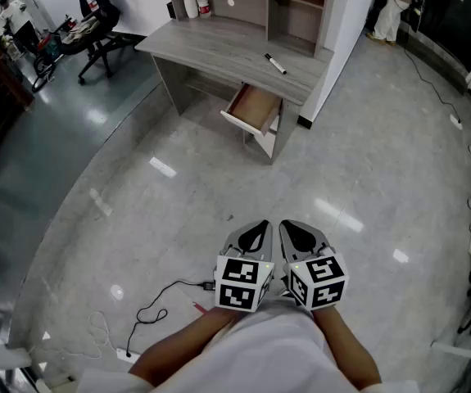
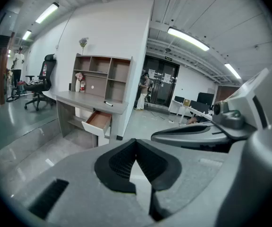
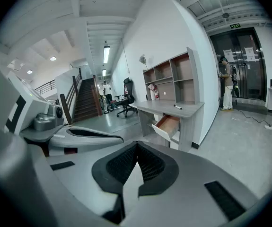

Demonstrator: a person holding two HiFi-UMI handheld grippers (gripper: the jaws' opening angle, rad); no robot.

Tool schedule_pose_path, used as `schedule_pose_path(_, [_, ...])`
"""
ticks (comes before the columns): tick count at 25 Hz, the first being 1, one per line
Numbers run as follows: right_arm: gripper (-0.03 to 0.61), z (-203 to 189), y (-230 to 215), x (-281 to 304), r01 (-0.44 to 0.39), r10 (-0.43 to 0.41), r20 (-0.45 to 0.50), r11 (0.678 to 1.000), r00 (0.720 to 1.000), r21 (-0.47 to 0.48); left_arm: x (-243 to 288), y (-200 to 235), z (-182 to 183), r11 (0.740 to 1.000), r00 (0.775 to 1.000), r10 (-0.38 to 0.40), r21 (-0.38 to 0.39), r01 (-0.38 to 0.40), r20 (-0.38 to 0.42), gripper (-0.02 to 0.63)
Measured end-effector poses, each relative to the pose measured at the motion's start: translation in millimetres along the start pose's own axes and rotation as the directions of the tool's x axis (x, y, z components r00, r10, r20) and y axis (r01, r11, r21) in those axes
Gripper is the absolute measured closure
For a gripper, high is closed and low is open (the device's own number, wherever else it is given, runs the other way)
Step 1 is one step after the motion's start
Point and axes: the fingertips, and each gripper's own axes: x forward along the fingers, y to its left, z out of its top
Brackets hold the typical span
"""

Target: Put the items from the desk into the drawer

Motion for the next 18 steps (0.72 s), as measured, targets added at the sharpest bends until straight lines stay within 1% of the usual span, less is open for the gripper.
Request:
schedule_pose_path(6, [0.577, 6, 6, 4, 0.006, -0.006, 0.015, 1.000, 1.000, 0.012, -4, 9, 4, 1.000, 1.000, 0.001, -0.012, -0.001, 0.006, 0.612])
schedule_pose_path(12, [0.577, 3, 7, 14, 0.016, -0.016, 0.003, 1.000, 1.000, 0.010, -1, 22, -3, 0.999, 1.000, -0.003, -0.036, 0.002, -0.004, 0.612])
schedule_pose_path(18, [0.577, 8, 1, 25, 0.007, -0.007, -0.008, 1.000, 1.000, 0.021, 6, 33, 5, 0.999, 1.000, 0.009, -0.042, -0.009, -0.001, 0.612])
